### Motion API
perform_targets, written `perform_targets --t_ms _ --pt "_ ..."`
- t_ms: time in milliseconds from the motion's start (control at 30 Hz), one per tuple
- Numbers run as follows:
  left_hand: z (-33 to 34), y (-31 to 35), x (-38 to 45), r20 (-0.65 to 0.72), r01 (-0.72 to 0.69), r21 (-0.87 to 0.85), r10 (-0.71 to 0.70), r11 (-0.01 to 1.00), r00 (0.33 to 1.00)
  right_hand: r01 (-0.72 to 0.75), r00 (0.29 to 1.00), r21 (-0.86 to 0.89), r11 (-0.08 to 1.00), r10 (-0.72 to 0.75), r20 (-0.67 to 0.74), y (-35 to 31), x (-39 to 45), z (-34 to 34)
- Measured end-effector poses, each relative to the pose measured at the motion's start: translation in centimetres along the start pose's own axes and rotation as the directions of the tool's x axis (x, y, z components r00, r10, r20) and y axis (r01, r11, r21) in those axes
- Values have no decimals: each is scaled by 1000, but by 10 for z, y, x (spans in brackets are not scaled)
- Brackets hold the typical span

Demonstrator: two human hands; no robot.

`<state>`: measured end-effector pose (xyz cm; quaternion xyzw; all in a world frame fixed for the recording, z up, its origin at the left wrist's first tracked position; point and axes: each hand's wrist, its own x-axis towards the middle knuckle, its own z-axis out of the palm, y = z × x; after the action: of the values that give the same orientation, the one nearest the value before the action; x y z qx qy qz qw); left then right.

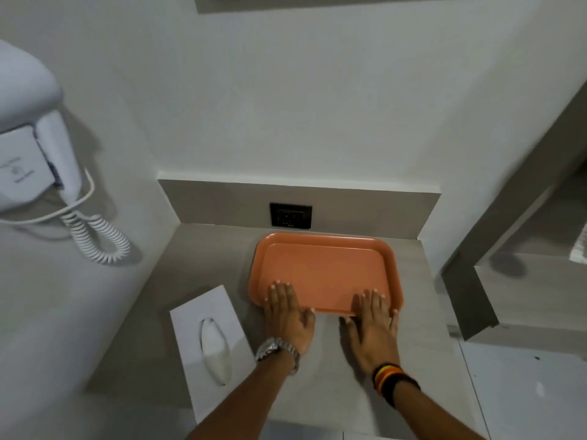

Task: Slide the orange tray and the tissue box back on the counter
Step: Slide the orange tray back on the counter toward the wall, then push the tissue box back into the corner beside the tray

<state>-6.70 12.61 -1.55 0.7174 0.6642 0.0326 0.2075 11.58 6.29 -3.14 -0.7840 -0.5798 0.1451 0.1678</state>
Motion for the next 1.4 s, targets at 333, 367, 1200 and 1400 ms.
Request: perform_targets --t_ms 333,367,1200,1400 --pt "20 13 -41 -29 149 -31 -150 988 988 56 997 -37 998 -54 47 21 -36 6" --pt "21 13 -40 -24 153 -34 -154 988 988 53 997 -38 998 -51 59 21 -35 5" --pt "-54 -63 -42 -236 208 -104 -227 973 945 228 958 103 968 -242 155 -87 7 -19" --pt "-62 -100 -83 -275 383 -293 -461 876 843 321 846 294 900 -412 339 -143 -7 -2"
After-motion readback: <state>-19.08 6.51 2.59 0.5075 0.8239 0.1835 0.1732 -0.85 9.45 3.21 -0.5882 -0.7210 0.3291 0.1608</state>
